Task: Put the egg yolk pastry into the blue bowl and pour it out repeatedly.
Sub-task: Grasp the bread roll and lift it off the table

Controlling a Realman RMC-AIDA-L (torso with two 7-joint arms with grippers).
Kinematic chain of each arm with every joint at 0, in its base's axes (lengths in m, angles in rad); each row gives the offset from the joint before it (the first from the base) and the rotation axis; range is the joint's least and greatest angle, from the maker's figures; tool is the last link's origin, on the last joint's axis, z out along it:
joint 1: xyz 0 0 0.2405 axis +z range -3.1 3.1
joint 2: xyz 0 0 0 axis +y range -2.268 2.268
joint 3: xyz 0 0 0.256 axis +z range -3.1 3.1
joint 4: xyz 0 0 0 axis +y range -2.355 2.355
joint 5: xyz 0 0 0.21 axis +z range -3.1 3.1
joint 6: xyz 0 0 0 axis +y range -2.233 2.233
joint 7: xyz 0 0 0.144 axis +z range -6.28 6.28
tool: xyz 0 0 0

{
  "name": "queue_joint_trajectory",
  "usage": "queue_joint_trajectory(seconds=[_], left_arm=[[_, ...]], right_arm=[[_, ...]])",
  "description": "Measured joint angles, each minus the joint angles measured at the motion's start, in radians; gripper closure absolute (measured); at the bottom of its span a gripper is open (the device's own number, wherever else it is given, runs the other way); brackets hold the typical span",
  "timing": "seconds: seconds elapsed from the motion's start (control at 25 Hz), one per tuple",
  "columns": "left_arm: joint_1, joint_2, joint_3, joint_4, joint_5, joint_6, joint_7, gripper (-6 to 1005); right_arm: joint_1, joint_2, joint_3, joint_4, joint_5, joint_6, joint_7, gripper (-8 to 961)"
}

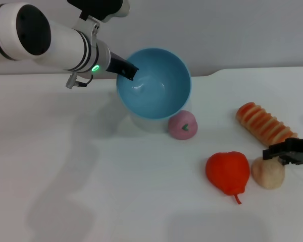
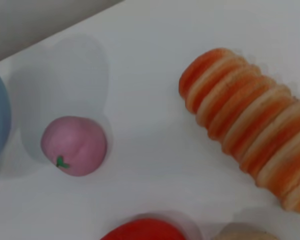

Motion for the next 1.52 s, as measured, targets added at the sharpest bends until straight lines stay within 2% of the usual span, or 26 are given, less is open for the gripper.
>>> queue_joint_trajectory(seconds=[0.44,0.8,0.96,1.12,1.32,1.52], left_arm=[[0.002,-0.001,0.002,0.000,-0.001,0.001,0.000,999],[0.001,0.002,0.001,0.000,-0.002,0.012,0.000,1000],[0.001,0.003,0.001,0.000,-0.002,0.014,0.000,1000],[0.000,0.004,0.001,0.000,-0.002,0.017,0.001,999],[0.000,0.005,0.001,0.001,-0.002,0.019,0.001,999],[-0.001,0.005,0.001,0.004,-0.002,0.022,0.001,999]], right_arm=[[0.003,-0.013,0.002,0.090,-0.004,0.044,0.008,454],[0.004,-0.009,-0.003,0.083,-0.017,0.045,-0.027,462],[0.005,-0.007,-0.010,0.072,-0.017,0.037,-0.038,604],[0.000,0.004,-0.015,0.027,-0.017,0.026,-0.044,716],[-0.008,0.010,-0.016,-0.046,-0.014,-0.012,-0.046,800],[-0.014,0.021,-0.010,-0.142,-0.010,-0.053,-0.047,821]])
